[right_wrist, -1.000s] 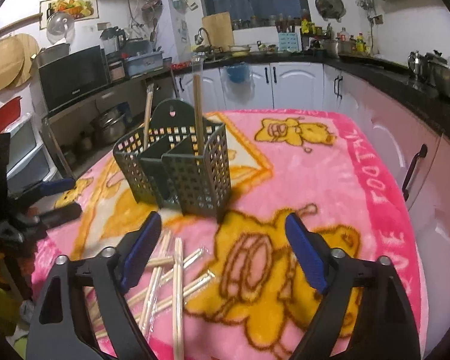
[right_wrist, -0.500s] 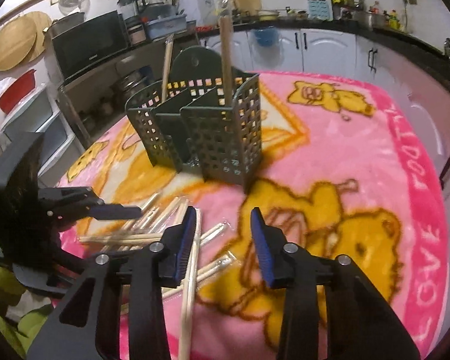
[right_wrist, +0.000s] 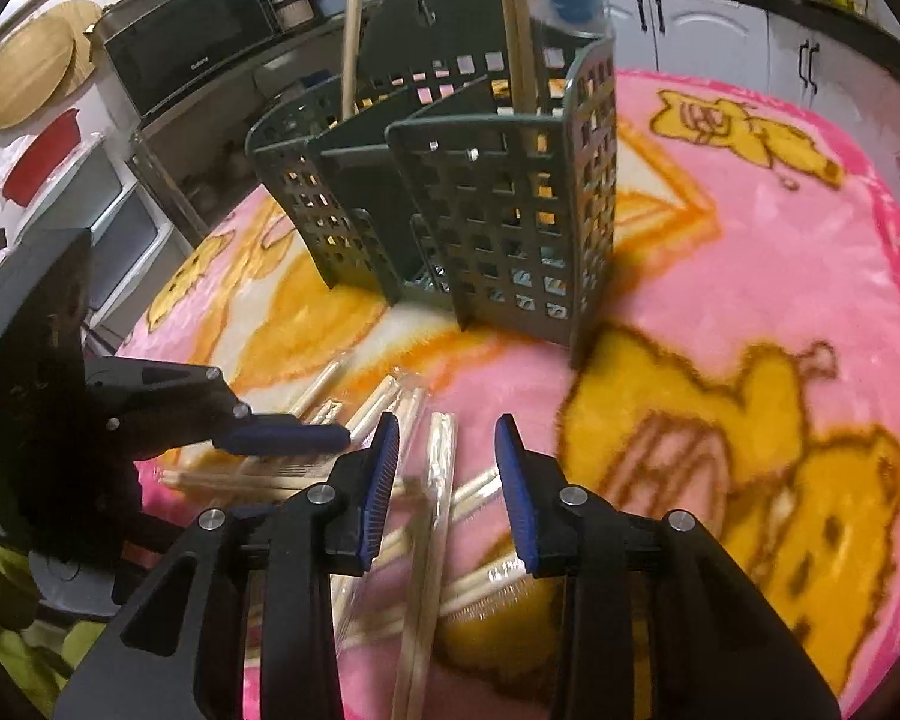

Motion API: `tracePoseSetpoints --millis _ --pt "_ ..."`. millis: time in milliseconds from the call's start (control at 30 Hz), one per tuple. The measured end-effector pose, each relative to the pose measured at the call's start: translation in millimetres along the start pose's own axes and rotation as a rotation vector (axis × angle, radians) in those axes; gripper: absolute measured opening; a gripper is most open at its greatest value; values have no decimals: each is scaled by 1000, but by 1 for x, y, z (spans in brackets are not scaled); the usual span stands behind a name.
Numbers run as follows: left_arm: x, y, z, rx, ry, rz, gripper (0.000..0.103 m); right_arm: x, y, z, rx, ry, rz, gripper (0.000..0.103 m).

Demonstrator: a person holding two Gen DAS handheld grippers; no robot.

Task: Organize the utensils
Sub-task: 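Grasp another wrapped chopstick with the left tool while the right tool grasps one, then lift both chopsticks and carry them above the green caddy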

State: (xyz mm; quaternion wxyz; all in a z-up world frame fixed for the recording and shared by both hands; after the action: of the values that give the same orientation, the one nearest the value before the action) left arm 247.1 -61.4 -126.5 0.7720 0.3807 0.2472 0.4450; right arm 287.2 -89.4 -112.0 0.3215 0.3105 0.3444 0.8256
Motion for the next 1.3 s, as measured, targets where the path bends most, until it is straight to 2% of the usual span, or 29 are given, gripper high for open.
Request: tracePoseSetpoints --millis 133,233,400,500,533,600,633,933,1233,1300 --pt "-4 -4 4 5 -17 -6 14 -2 -9 2 21 -5 9 32" --pt "-7 -4 3 8 -33 -10 5 -2 -17 4 41 -13 17 30" --pt "-7 -6 0 19 -38 1 3 -6 -27 8 72 -32 34 27" --pt "-4 -3 -3 16 -30 -2 3 -4 -35 8 88 -33 32 19" --pt "-4 -3 -4 15 -30 -1 3 -3 -37 8 90 -28 29 11" --pt "-1 -2 -5 13 -25 4 3 -3 -36 9 86 -31 28 9" --pt "0 0 -5 11 -22 2 3 -3 -33 10 77 -29 27 6" --pt "13 26 11 -62 31 3 3 3 18 27 -79 -21 9 6" --pt "29 77 52 -213 87 14 3 19 93 51 -288 20 -13 5" --pt "35 90 63 -260 124 9 3 25 107 55 -322 35 -8 5"
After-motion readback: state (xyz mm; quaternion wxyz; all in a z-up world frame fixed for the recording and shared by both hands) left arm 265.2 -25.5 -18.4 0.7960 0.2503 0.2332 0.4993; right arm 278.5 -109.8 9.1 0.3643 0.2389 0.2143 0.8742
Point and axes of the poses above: each gripper's, at about its wrist camera, not at the fingertips, and y roughly against the way its jaws point, x to its left, z to its top, the point moved 9 cm from there along -y, roughly the way its jaws point, and after that the axes turned 2 degrees about -y, right-handed, at the moved point
